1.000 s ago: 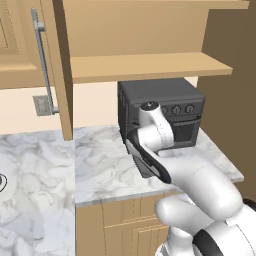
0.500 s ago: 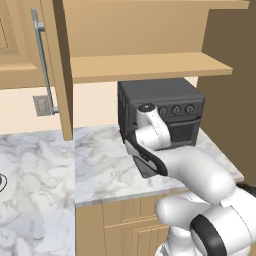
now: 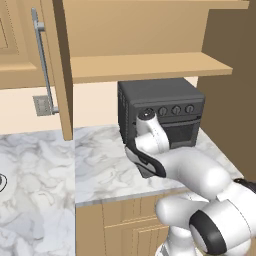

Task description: Retrieve the tupperware from the cabinet, then place the raw meat into the tupperware to avoid contamination.

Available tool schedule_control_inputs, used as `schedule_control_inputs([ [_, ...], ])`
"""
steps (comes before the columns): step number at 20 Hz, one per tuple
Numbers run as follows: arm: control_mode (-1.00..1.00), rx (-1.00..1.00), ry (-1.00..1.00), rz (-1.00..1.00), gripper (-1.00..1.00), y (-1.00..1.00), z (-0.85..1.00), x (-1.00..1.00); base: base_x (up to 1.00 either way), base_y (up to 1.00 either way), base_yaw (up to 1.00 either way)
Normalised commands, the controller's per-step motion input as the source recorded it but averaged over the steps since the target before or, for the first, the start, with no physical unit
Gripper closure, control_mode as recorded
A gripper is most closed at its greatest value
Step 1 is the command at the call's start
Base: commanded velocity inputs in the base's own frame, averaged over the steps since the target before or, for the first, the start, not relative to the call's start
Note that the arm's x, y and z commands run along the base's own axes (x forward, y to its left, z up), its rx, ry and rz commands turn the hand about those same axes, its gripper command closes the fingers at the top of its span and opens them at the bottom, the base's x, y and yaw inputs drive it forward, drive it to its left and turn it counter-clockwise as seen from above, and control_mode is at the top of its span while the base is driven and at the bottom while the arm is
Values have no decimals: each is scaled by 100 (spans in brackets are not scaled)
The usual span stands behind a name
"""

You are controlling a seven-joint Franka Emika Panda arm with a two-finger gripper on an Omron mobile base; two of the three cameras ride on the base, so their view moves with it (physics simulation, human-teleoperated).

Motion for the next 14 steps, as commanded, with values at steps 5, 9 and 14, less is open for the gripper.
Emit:
schedule_control_inputs([
  [5, -100, 7, -2, 0, 100, -11, -24, 17, 0, 0, 0],
  [9, -100, 6, 0, 0, 100, -13, -23, 21, 0, 0, 0],
  [14, -100, 3, 0, 0, 100, -8, -24, 16, 0, 0, 0],
])
